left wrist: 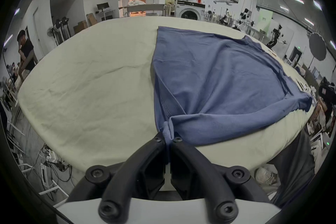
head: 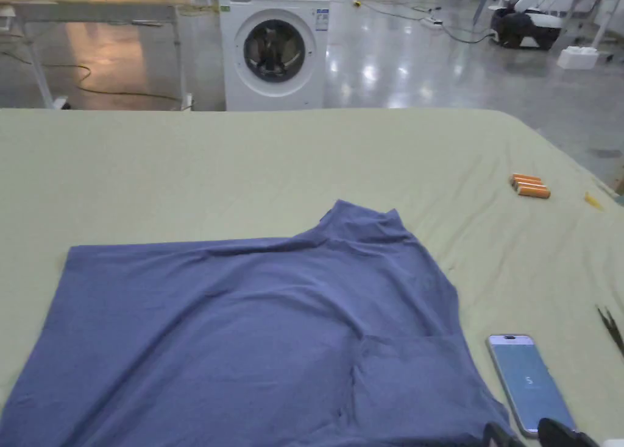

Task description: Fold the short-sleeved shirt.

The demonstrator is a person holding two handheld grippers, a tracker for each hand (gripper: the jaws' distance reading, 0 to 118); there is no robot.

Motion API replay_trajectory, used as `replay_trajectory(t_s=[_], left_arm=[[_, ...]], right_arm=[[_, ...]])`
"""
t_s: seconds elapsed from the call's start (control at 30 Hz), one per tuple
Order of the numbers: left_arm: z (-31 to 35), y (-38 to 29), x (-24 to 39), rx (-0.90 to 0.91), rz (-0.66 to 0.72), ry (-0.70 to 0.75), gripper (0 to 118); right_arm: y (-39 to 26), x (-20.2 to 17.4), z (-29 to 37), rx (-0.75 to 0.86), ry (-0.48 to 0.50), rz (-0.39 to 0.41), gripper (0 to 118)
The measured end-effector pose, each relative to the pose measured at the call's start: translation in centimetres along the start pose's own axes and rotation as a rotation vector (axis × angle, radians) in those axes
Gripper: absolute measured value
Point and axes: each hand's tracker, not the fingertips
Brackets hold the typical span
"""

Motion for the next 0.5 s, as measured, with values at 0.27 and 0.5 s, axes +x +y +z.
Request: replay_trajectory(t_s=[0.27, 0.5], left_arm=[[0.3, -0.1, 0.2, 0.015, 0.025, 0.01, 1], [0.5, 0.0, 0.1, 0.007, 0.031, 0.002, 1]], right_arm=[[-3.9, 3.1, -5.1, -0.13, -0.029, -0.182, 42], [-3.9, 3.5, -5.6, -0.119, 0.001, -0.173, 2]])
